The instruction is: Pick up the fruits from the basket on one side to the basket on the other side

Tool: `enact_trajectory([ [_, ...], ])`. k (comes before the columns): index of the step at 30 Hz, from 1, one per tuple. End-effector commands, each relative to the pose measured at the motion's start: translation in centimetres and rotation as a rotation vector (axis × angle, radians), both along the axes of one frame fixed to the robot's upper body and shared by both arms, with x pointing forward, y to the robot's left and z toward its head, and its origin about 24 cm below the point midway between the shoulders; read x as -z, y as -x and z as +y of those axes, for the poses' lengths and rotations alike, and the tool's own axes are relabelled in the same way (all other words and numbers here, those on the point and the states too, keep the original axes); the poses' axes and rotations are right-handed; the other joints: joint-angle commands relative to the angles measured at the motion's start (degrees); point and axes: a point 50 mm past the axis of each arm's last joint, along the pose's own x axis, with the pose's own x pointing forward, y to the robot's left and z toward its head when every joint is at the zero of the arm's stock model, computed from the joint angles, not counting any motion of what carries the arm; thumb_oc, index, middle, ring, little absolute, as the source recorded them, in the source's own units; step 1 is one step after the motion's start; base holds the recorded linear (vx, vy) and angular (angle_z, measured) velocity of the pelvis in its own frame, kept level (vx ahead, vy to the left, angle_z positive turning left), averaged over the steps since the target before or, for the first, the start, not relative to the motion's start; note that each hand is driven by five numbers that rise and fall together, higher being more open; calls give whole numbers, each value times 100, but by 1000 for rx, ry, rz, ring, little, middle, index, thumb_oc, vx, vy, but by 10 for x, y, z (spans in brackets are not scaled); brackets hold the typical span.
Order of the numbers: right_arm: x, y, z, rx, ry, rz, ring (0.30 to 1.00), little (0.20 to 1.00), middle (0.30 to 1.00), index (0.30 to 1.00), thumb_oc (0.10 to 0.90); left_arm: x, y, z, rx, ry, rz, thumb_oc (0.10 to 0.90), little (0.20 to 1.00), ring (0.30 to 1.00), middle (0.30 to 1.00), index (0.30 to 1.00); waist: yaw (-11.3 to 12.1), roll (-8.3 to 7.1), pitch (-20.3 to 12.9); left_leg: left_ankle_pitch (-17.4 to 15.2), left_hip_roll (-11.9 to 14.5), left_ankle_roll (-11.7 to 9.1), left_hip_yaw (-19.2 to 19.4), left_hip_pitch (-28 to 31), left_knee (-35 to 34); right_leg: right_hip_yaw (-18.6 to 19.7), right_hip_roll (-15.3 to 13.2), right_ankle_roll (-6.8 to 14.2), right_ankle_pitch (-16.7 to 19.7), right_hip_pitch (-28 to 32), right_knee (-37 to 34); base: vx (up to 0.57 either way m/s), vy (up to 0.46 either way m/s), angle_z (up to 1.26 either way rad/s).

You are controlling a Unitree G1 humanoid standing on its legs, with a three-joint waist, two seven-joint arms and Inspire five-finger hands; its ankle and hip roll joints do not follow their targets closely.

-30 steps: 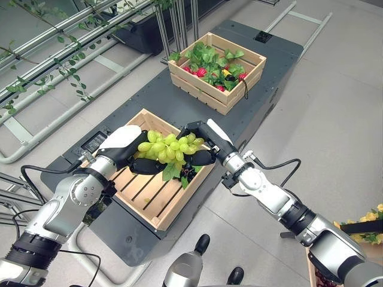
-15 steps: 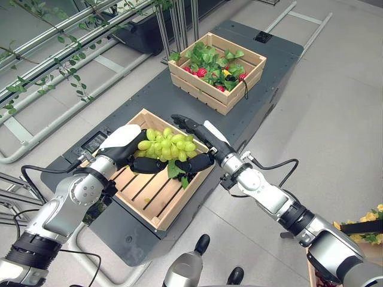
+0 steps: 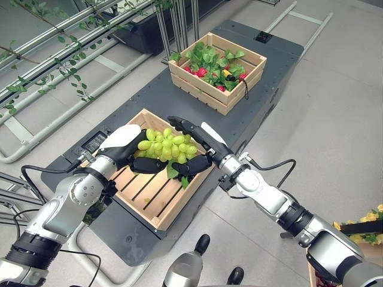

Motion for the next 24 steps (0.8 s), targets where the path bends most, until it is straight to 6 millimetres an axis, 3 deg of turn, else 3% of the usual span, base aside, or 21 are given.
enact_trajectory([
  [1,-23,26,33,-191,-211,-71,300,300,300,300,400,-37,-6,-15,72,117,-193,400,300,300,300,300,-13,2,-1176,-261,-286,43,-238,122,-184,-98,-273,34,247,-222,71,0,0,0],
  [24,-21,24,29,-163,-205,-73,300,300,300,300,400,-36,-7,-16,69,150,-199,400,300,300,300,300,-77,3,-1193,-276,-285,58,-185,151,-184,-46,-264,31,254,-222,70,0,0,0],
])
